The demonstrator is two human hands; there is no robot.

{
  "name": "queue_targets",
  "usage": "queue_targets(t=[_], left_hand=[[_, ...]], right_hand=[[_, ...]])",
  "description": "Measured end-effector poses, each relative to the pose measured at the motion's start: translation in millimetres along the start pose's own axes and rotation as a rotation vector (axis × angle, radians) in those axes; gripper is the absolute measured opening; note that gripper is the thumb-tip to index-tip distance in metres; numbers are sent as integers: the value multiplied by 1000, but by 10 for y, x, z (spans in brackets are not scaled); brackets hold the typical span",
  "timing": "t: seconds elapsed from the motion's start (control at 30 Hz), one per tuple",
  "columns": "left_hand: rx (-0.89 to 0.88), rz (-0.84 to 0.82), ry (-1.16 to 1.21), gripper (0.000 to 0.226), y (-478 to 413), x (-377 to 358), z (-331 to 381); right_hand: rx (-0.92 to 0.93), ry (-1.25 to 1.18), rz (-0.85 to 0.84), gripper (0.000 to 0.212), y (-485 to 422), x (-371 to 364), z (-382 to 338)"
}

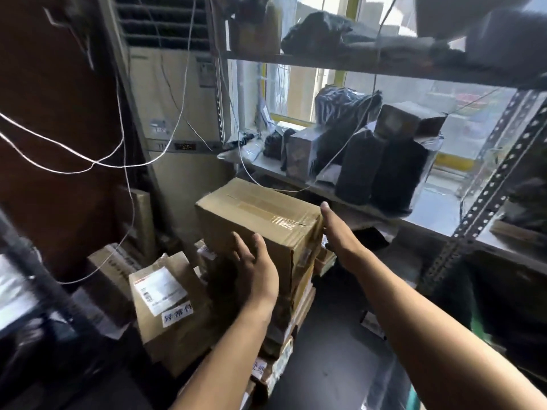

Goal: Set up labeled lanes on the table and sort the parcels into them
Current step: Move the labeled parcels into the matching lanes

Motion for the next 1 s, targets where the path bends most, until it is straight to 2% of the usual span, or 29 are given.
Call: queue_targets(t=[0.03,0.1,0.13,0.2,0.27,0.37,0.63,0.87,1.0], left_hand=[[-8,-20,-15,69,25,-16,21],[-22,-40,-38,81,58,-36,56],[-31,-38,-40,82,72,-40,74],[-53,-46,-13,76,102,-62,130],[-84,-54,52,67,134,-80,193],[-103,-74,140,68,191,-102,266],[-254,1,56,70,235,59,473],[-484,-59,175,69,683,173,1021],[-541,-136,256,64,1090,199,1118]], right_hand=[[18,-5,-8,81,4,-37,0],[54,-10,32,55,76,-81,-65],[64,-5,58,43,76,-75,-54],[90,6,85,31,77,-55,-41],[104,9,103,30,74,-43,-47],[144,29,126,29,122,-42,-112],[232,-4,187,43,458,107,-470],[304,-209,206,23,1236,428,-835],[337,-281,250,31,1832,625,-793]])
Point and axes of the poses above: each hand's wrist, its own y-axis away from the middle knuckle, its own x-axis out of the back of the hand, z = x × y, the point moved 6 cm from there along -y, towards the middle knuckle, and after that the axes turned 7 degrees about -y, right-handed, at the moved point
